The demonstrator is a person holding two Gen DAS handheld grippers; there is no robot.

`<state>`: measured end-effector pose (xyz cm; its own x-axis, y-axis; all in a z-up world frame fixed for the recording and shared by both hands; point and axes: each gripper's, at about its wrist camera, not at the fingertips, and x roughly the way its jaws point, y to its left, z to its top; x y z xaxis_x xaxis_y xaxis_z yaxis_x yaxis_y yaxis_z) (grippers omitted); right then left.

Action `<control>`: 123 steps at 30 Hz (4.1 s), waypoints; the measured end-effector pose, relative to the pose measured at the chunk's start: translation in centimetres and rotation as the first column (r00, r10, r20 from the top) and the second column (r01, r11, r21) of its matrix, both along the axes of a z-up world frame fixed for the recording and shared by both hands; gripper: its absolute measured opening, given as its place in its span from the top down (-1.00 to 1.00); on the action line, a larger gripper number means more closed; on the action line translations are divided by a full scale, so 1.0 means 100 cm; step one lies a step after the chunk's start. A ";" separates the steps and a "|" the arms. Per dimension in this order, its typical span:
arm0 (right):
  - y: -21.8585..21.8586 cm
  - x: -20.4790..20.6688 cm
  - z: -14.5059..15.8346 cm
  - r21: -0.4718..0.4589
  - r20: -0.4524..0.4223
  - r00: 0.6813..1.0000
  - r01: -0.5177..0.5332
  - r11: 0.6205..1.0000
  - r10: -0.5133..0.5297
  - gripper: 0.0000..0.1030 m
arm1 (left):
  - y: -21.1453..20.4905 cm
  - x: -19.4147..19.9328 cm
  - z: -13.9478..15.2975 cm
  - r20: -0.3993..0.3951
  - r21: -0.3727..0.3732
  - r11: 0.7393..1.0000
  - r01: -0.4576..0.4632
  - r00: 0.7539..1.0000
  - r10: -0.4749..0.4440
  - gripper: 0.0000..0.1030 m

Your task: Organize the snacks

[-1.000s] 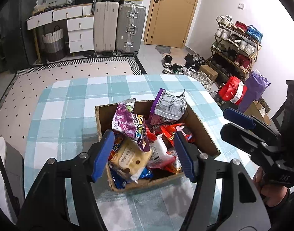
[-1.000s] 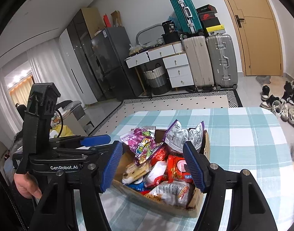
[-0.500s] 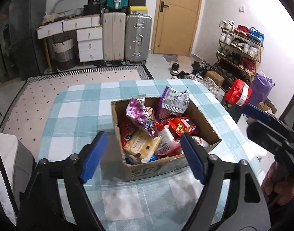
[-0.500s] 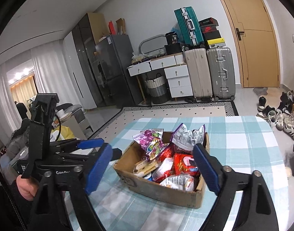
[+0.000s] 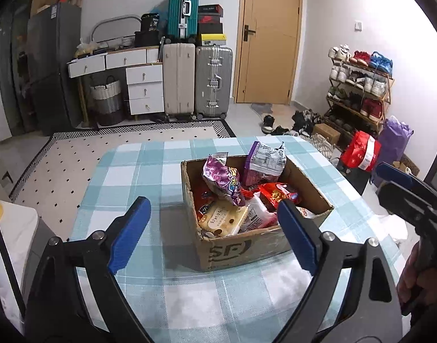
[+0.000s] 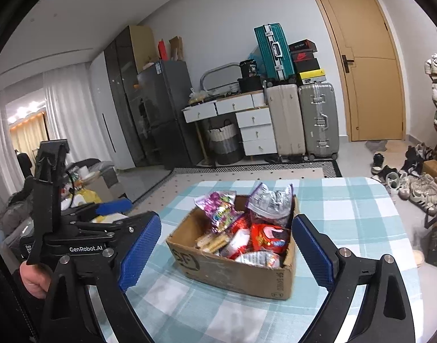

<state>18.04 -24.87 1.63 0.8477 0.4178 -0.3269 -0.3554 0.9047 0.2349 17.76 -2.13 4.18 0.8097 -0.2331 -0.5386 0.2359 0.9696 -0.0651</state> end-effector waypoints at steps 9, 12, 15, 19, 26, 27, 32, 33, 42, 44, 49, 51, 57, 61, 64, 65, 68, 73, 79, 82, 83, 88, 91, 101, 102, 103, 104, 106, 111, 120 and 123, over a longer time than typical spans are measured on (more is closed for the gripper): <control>-0.008 -0.022 -0.012 -0.012 0.057 0.997 0.045 0.999 -0.045 -0.87 | 0.015 -0.019 -0.019 0.080 -0.013 0.998 -0.058 0.995 0.059 -0.86; -0.007 -0.033 -0.015 -0.033 0.085 0.994 0.068 0.997 -0.065 -0.92 | 0.024 -0.027 -0.022 0.099 -0.032 0.995 -0.091 0.991 0.094 -0.89; -0.007 -0.043 -0.019 -0.036 0.109 0.992 0.075 0.997 -0.071 -0.93 | 0.031 -0.034 -0.029 0.102 -0.037 0.993 -0.112 0.988 0.116 -0.93; -0.006 -0.056 -0.026 -0.050 0.153 0.985 0.089 0.995 -0.081 -0.98 | 0.035 -0.045 -0.042 0.149 0.001 0.991 -0.133 0.980 0.132 -0.98; -0.003 -0.069 -0.047 -0.104 0.194 0.978 0.099 0.990 -0.077 -0.99 | 0.045 -0.052 -0.069 0.152 0.000 0.984 -0.180 0.972 0.178 -0.98; -0.002 -0.070 -0.052 -0.116 0.195 0.978 0.101 0.988 -0.078 -0.99 | 0.045 -0.053 -0.073 0.155 0.008 0.981 -0.192 0.970 0.189 -0.98; -0.002 -0.072 -0.066 -0.125 0.192 0.978 0.110 0.986 -0.084 -0.99 | 0.051 -0.055 -0.086 0.154 -0.001 0.977 -0.212 0.966 0.210 -0.98; -0.003 -0.072 -0.068 -0.125 0.191 0.978 0.109 0.986 -0.084 -0.99 | 0.052 -0.055 -0.089 0.155 -0.003 0.975 -0.221 0.963 0.219 -0.98; -0.008 -0.070 -0.086 -0.130 0.197 0.976 0.120 0.984 -0.093 -0.99 | 0.053 -0.057 -0.105 0.178 0.001 0.973 -0.231 0.957 0.227 -0.98; -0.009 -0.066 -0.090 -0.130 0.190 0.977 0.123 0.984 -0.097 -0.99 | 0.050 -0.056 -0.110 0.196 0.022 0.971 -0.239 0.953 0.230 -0.98; -0.007 -0.062 -0.097 -0.146 0.167 0.981 0.125 0.981 -0.101 -0.99 | 0.045 -0.059 -0.110 0.227 0.037 0.972 -0.233 0.949 0.219 -0.98; -0.004 -0.059 -0.098 -0.159 0.160 0.982 0.123 0.980 -0.098 -0.99 | 0.044 -0.059 -0.110 0.236 0.045 0.973 -0.228 0.948 0.212 -0.98; -0.002 -0.060 -0.102 -0.174 0.164 0.982 0.122 0.977 -0.093 -0.99 | 0.046 -0.062 -0.109 0.249 0.031 0.974 -0.225 0.945 0.210 -0.98; -0.002 -0.060 -0.102 -0.174 0.164 0.982 0.124 0.977 -0.095 -0.99 | 0.047 -0.064 -0.108 0.251 0.038 0.975 -0.220 0.946 0.204 -0.98; -0.002 -0.060 -0.102 -0.174 0.164 0.982 0.124 0.977 -0.095 -0.99 | 0.047 -0.064 -0.108 0.253 0.031 0.974 -0.222 0.945 0.207 -0.98; -0.002 -0.061 -0.102 -0.175 0.164 0.982 0.123 0.977 -0.095 -0.99 | 0.048 -0.064 -0.108 0.256 0.030 0.974 -0.223 0.944 0.208 -0.98; -0.002 -0.061 -0.102 -0.175 0.164 0.982 0.124 0.977 -0.095 -0.99 | 0.046 -0.066 -0.108 0.260 0.034 0.976 -0.217 0.944 0.201 -0.98; -0.002 -0.061 -0.102 -0.175 0.164 0.982 0.124 0.977 -0.095 -0.99 | 0.045 -0.067 -0.108 0.262 0.032 0.975 -0.220 0.943 0.205 -0.98; -0.002 -0.060 -0.102 -0.175 0.164 0.982 0.124 0.977 -0.095 -0.99 | 0.044 -0.068 -0.107 0.263 0.031 0.975 -0.222 0.942 0.206 -0.98; -0.002 -0.061 -0.102 -0.175 0.164 0.982 0.124 0.977 -0.095 -0.99 | 0.044 -0.068 -0.107 0.263 0.031 0.975 -0.222 0.942 0.206 -0.98; -0.002 -0.061 -0.102 -0.175 0.164 0.982 0.124 0.977 -0.095 -0.99 | 0.044 -0.068 -0.108 0.263 0.031 0.974 -0.222 0.942 0.207 -0.98; -0.002 -0.061 -0.102 -0.175 0.164 0.982 0.124 0.977 -0.095 -0.99 | 0.045 -0.070 -0.106 0.266 0.029 0.973 -0.228 0.940 0.212 -0.98; -0.002 -0.060 -0.102 -0.175 0.164 0.982 0.124 0.977 -0.095 -0.99 | 0.045 -0.069 -0.106 0.266 0.029 0.973 -0.227 0.940 0.212 -0.98; -0.002 -0.061 -0.102 -0.175 0.164 0.982 0.124 0.977 -0.095 -0.99 | 0.045 -0.069 -0.106 0.266 0.029 0.974 -0.227 0.940 0.211 -0.98; -0.002 -0.060 -0.102 -0.175 0.164 0.982 0.124 0.977 -0.095 -0.99 | 0.045 -0.070 -0.106 0.266 0.029 0.974 -0.227 0.940 0.211 -0.98; -0.002 -0.061 -0.102 -0.175 0.164 0.982 0.123 0.977 -0.095 -0.99 | 0.045 -0.070 -0.106 0.266 0.028 0.973 -0.227 0.940 0.212 -0.98; -0.002 -0.061 -0.102 -0.175 0.164 0.982 0.124 0.977 -0.095 -0.99 | 0.045 -0.070 -0.106 0.266 0.028 0.974 -0.227 0.940 0.211 -0.98; -0.002 -0.061 -0.102 -0.175 0.164 0.982 0.124 0.977 -0.095 -0.99 | 0.045 -0.070 -0.106 0.266 0.029 0.974 -0.227 0.940 0.211 -0.98; -0.002 -0.060 -0.102 -0.175 0.164 0.982 0.123 0.977 -0.095 -0.99 | 0.045 -0.070 -0.106 0.266 0.028 0.973 -0.227 0.940 0.211 -0.98; -0.002 -0.060 -0.102 -0.175 0.164 0.982 0.124 0.977 -0.095 -0.99 | 0.045 -0.070 -0.106 0.267 0.028 0.974 -0.226 0.940 0.211 -0.98; -0.002 -0.060 -0.102 -0.175 0.164 0.982 0.123 0.977 -0.095 -0.99 | 0.045 -0.070 -0.106 0.266 0.029 0.974 -0.226 0.941 0.211 -0.98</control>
